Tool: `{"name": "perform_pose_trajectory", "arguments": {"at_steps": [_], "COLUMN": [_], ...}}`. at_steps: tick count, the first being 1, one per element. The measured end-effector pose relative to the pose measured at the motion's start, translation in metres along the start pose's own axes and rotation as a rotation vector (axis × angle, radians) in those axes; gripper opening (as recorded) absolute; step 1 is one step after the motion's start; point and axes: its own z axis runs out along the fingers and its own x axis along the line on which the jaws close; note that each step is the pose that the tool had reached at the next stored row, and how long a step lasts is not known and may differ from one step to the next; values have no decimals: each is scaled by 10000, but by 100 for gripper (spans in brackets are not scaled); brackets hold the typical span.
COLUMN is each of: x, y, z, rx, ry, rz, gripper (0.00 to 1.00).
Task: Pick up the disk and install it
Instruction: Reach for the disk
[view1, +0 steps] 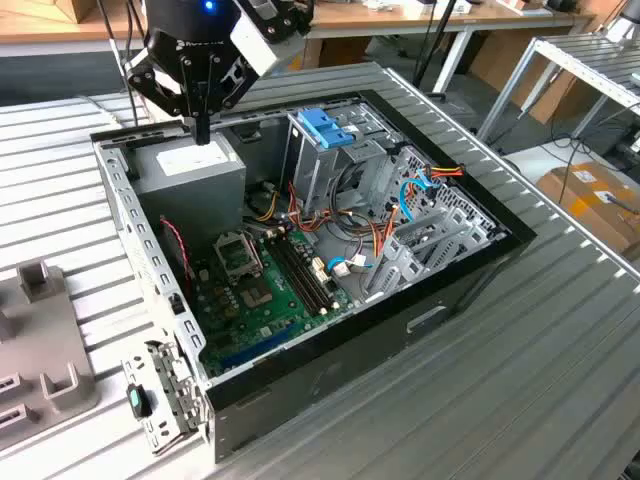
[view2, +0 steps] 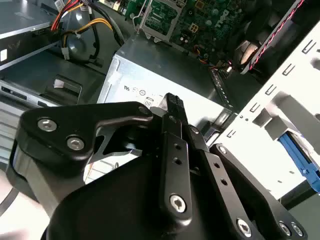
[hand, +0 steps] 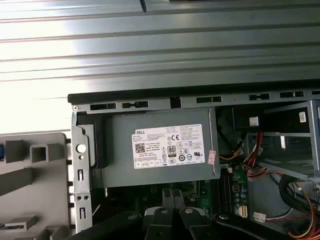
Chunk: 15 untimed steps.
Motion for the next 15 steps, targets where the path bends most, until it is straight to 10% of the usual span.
{"name": "perform_pose_trajectory", "arguments": {"at_steps": [15], "x": [30], "y": [-2], "z": [0], "rx": [-1], "ry": [0], "rz": [0], "gripper": [11]}}
